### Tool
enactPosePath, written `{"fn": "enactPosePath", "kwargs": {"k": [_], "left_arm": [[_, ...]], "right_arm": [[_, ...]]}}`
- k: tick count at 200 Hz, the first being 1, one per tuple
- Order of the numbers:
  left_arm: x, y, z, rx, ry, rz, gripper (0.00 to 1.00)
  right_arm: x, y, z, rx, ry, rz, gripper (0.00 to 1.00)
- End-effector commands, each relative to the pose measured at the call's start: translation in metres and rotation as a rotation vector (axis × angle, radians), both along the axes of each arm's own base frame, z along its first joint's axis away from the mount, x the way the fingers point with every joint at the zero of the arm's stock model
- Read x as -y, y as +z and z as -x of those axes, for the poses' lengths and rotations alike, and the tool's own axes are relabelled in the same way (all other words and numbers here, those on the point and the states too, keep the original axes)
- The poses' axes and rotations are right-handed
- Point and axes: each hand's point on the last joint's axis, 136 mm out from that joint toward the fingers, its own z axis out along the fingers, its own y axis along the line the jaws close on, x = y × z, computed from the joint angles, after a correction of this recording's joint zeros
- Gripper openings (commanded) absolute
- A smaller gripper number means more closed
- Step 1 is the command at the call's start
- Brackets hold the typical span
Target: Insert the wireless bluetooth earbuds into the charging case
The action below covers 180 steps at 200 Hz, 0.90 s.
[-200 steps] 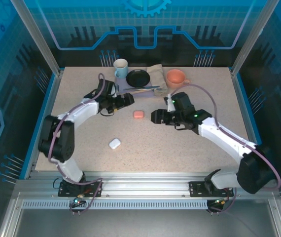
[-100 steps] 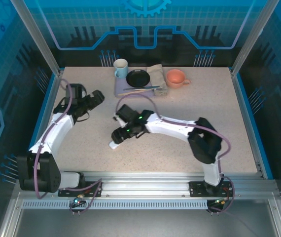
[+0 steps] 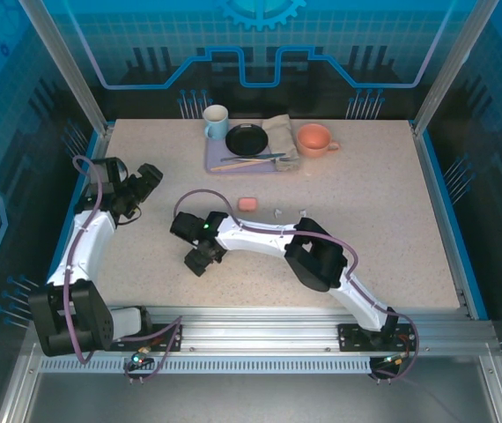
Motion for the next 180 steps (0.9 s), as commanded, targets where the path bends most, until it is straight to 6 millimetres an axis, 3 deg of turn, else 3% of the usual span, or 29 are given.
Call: {"fn": "enactPosePath", "kwargs": {"k": [1,39,71,75,80,100,128,150,180], "left_arm": [[0.005,0.011,0.003,0.028,-0.026,0.02,0.99],[0.008,0.01,0.005,0.036,-0.033,0.032,0.99],[0.012,0.008,0.005,0.035,-0.04,0.062,0.99],[0.013,0.009,0.005,0.038,-0.045,0.069,0.99],[0.014,0.009,0.004,0.04,-0.049,0.075,0.99],[0.021,0.01,0.002,0.052,-0.07,0.113,0.99],[0.035,0.006,0.002,0.04,-0.111,0.144,0.99],[0.054,0.0,-0.001,0.029,-0.169,0.164,0.99],[0.079,-0.01,-0.003,0.003,-0.223,0.166,0.99]], "right_arm": [[0.006,-0.011,-0.003,0.006,-0.006,0.069,0.82],[0.005,-0.015,-0.004,-0.041,-0.05,0.036,0.71],[0.02,-0.009,-0.013,-0.03,-0.137,0.022,0.6],[0.025,-0.013,-0.014,-0.03,-0.151,0.035,0.59],[0.029,-0.001,-0.018,-0.012,-0.173,0.019,0.57],[0.055,0.009,-0.026,0.019,-0.275,0.029,0.54],[0.108,0.017,-0.033,0.054,-0.461,0.07,0.52],[0.144,0.022,-0.029,0.056,-0.611,0.077,0.52],[0.176,0.023,-0.017,0.057,-0.764,0.09,0.52]]}}
